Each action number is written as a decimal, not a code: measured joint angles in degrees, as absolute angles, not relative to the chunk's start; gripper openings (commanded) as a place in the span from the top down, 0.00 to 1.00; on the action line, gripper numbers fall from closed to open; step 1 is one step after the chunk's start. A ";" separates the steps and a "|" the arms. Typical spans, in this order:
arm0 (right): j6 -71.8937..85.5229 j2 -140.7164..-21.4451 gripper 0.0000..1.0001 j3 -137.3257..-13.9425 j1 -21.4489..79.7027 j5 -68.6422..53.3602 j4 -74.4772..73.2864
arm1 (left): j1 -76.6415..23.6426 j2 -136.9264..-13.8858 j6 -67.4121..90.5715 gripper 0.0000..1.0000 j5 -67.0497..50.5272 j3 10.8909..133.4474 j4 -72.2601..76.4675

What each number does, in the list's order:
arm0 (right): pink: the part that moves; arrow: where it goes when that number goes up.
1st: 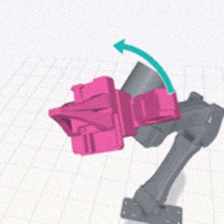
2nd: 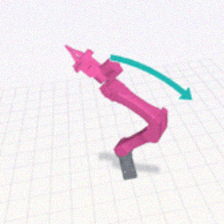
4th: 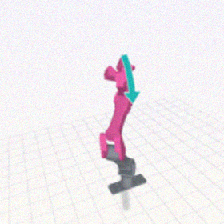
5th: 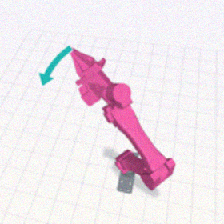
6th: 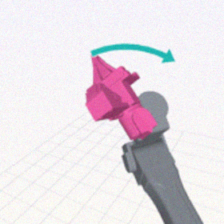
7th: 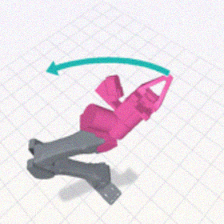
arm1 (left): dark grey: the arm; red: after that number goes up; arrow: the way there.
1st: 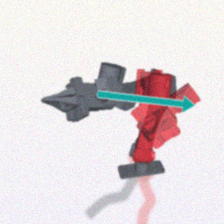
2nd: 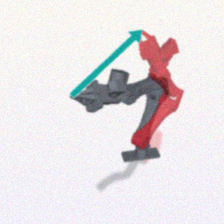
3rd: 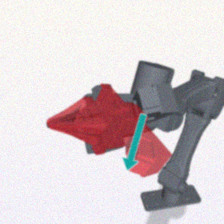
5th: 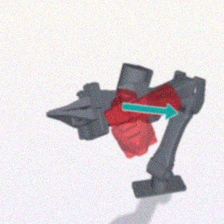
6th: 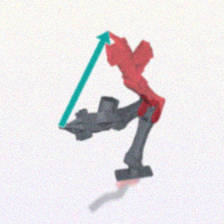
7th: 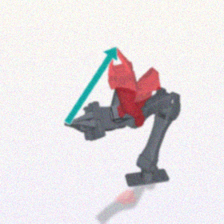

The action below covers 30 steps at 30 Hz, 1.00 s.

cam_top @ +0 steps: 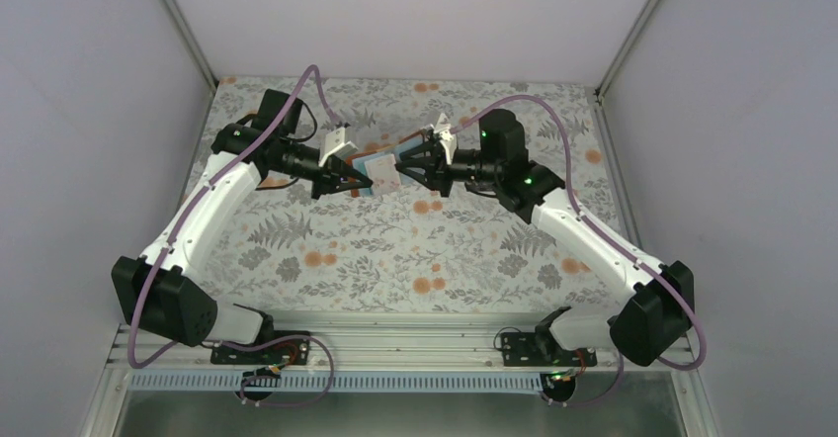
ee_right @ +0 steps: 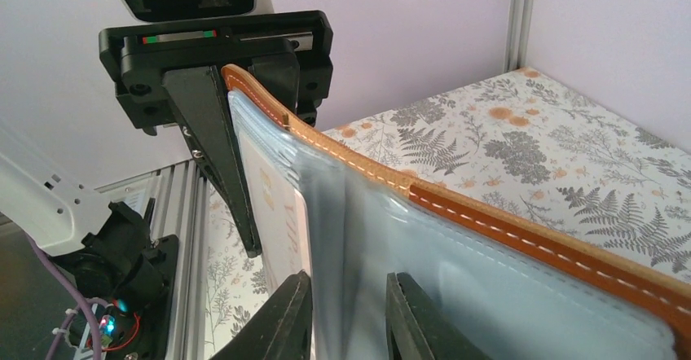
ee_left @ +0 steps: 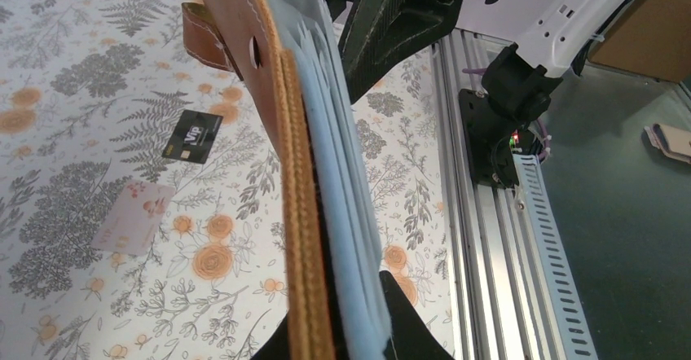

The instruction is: Take the credit cards out of the card holder

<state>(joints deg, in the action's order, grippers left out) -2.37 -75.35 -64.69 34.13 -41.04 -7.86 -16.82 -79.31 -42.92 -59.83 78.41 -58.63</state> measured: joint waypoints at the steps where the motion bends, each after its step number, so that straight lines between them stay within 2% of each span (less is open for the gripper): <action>1: -2.31 -75.35 0.75 -64.66 34.17 -40.84 -7.81 | -16.82 -79.31 -42.92 0.98 -59.83 78.41 -58.63; 12: -1.39 -76.95 0.77 -64.36 35.70 -39.68 -5.54 | -16.21 -79.31 -43.31 0.98 -58.87 78.37 -59.22; 18: -2.04 -78.04 0.94 -64.36 36.84 -42.13 -5.50 | -16.19 -79.31 -43.77 0.98 -58.52 77.97 -59.70; 22: -2.70 -78.00 0.96 -64.36 36.95 -43.38 -5.58 | -15.94 -79.29 -44.21 0.97 -58.33 77.95 -59.92; 30: -4.40 -75.79 0.96 -64.18 37.06 -43.40 -7.44 | -16.29 -78.76 -44.42 0.83 -59.75 77.93 -59.88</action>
